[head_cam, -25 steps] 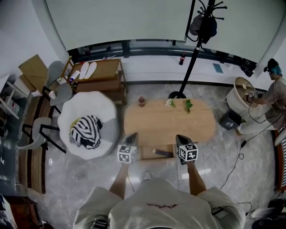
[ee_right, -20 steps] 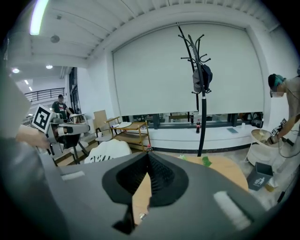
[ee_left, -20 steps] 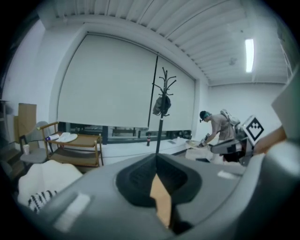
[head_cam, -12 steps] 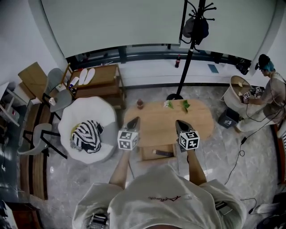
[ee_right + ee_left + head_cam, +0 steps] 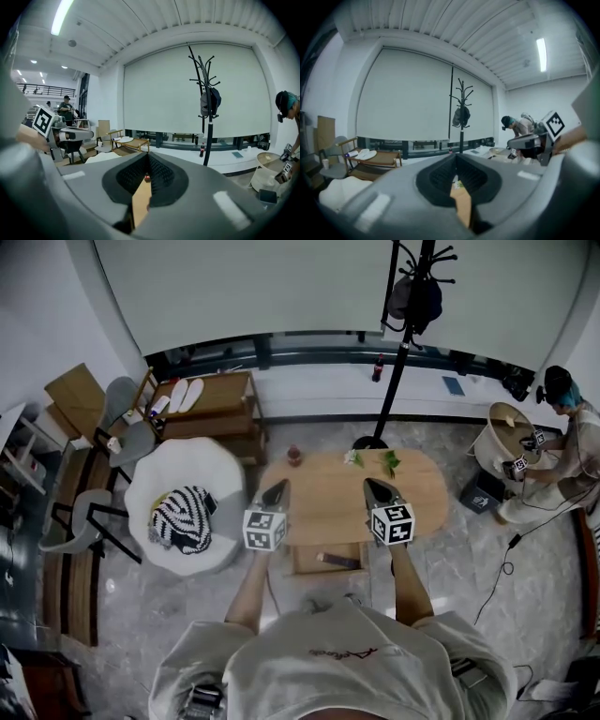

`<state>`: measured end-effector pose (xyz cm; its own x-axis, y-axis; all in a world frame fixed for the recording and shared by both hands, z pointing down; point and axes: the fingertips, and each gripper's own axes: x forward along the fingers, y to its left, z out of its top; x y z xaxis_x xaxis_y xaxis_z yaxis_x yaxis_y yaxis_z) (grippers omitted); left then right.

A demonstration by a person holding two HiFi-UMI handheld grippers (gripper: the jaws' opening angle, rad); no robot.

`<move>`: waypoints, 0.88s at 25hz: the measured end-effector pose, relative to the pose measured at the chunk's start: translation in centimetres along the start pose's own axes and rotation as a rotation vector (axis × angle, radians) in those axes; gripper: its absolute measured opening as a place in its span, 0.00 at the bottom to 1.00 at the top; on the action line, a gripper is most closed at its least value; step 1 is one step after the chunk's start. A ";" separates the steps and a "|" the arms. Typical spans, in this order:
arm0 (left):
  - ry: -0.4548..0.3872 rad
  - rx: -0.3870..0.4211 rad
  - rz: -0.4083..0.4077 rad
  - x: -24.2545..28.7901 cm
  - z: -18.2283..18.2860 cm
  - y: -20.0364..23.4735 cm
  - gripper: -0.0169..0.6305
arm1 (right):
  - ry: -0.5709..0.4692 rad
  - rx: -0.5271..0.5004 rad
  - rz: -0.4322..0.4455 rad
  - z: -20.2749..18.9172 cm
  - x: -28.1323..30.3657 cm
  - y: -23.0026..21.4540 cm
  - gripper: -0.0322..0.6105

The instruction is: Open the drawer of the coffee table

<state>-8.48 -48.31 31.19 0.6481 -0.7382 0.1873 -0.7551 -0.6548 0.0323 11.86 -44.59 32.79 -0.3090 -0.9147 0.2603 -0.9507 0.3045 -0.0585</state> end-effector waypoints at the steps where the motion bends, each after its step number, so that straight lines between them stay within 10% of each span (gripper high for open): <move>1: 0.000 0.004 0.014 0.2 0.4 -0.1 0.03 | -0.007 -0.003 0.006 0.6 0.0 -0.3 0.05; 22: -0.025 0.027 0.072 1.8 2.5 -1.9 0.03 | -0.052 -0.031 0.035 2.7 -0.5 -2.8 0.05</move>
<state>-5.67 -48.84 29.04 0.5949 -0.7869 0.1640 -0.7970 -0.6039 -0.0066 14.63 -45.72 30.20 -0.3438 -0.9156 0.2085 -0.9383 0.3440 -0.0365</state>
